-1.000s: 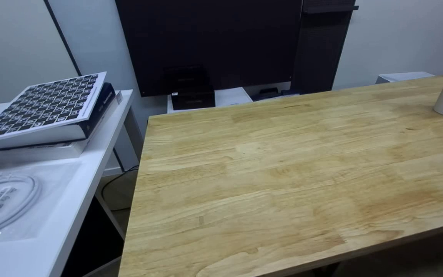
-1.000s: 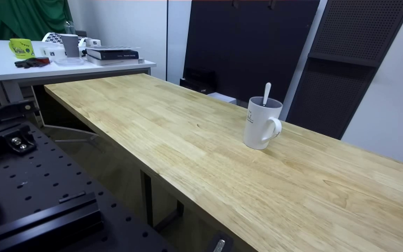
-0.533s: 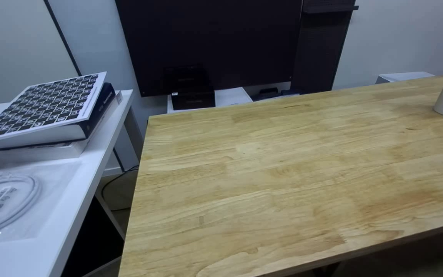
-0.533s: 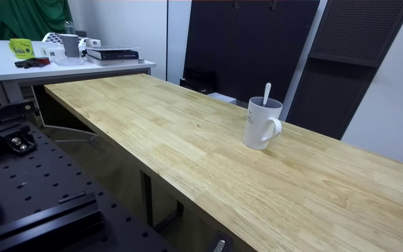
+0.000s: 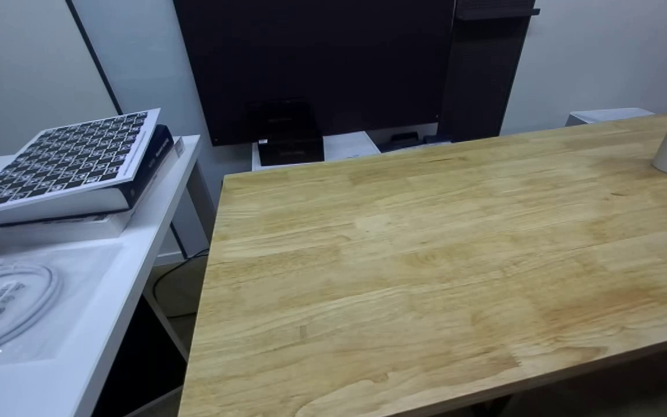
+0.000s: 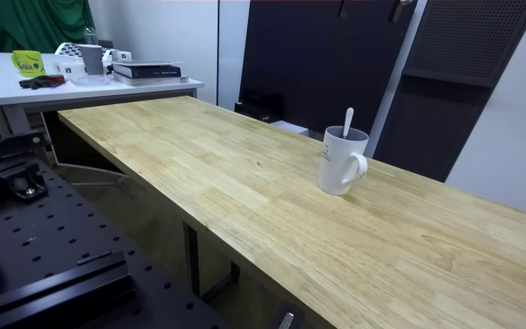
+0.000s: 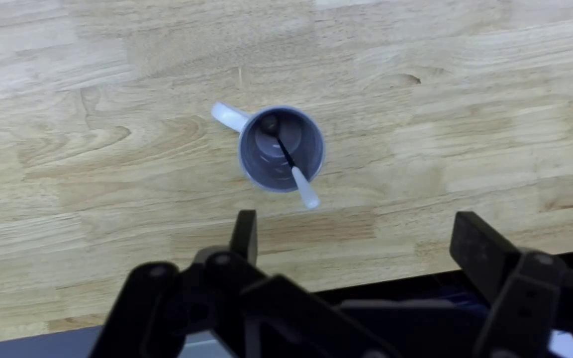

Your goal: Take the spoon out of the white mug

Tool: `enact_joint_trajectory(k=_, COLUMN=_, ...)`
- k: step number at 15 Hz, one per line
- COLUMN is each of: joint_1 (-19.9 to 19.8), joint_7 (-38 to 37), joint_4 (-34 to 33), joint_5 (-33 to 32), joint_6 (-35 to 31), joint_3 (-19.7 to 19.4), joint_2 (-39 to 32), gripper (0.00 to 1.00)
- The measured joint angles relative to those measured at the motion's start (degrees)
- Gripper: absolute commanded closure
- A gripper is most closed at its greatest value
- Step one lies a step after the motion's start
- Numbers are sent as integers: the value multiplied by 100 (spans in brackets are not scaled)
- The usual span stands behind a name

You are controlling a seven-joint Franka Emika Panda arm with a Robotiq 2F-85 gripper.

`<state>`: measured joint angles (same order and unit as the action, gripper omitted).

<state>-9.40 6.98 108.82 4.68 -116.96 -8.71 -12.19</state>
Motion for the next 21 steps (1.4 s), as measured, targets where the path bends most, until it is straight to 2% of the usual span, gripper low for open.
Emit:
enact_joint_trajectory(k=5, joint_1=37, joint_7=-26, joint_4=-76, joint_5=87, joint_6=-698, joint_3=35, joint_2=-327, gripper=0)
enact_joint_trajectory(k=14, joint_1=117, joint_7=-163, joint_4=-523, joint_5=62, joint_6=-691, joint_3=88, joint_2=-1017, gripper=0)
enact_joint_trajectory(k=21, joint_1=106, joint_7=-257, joint_4=-595, joint_5=62, joint_6=-686, joint_3=83, joint_2=-1413, gripper=0)
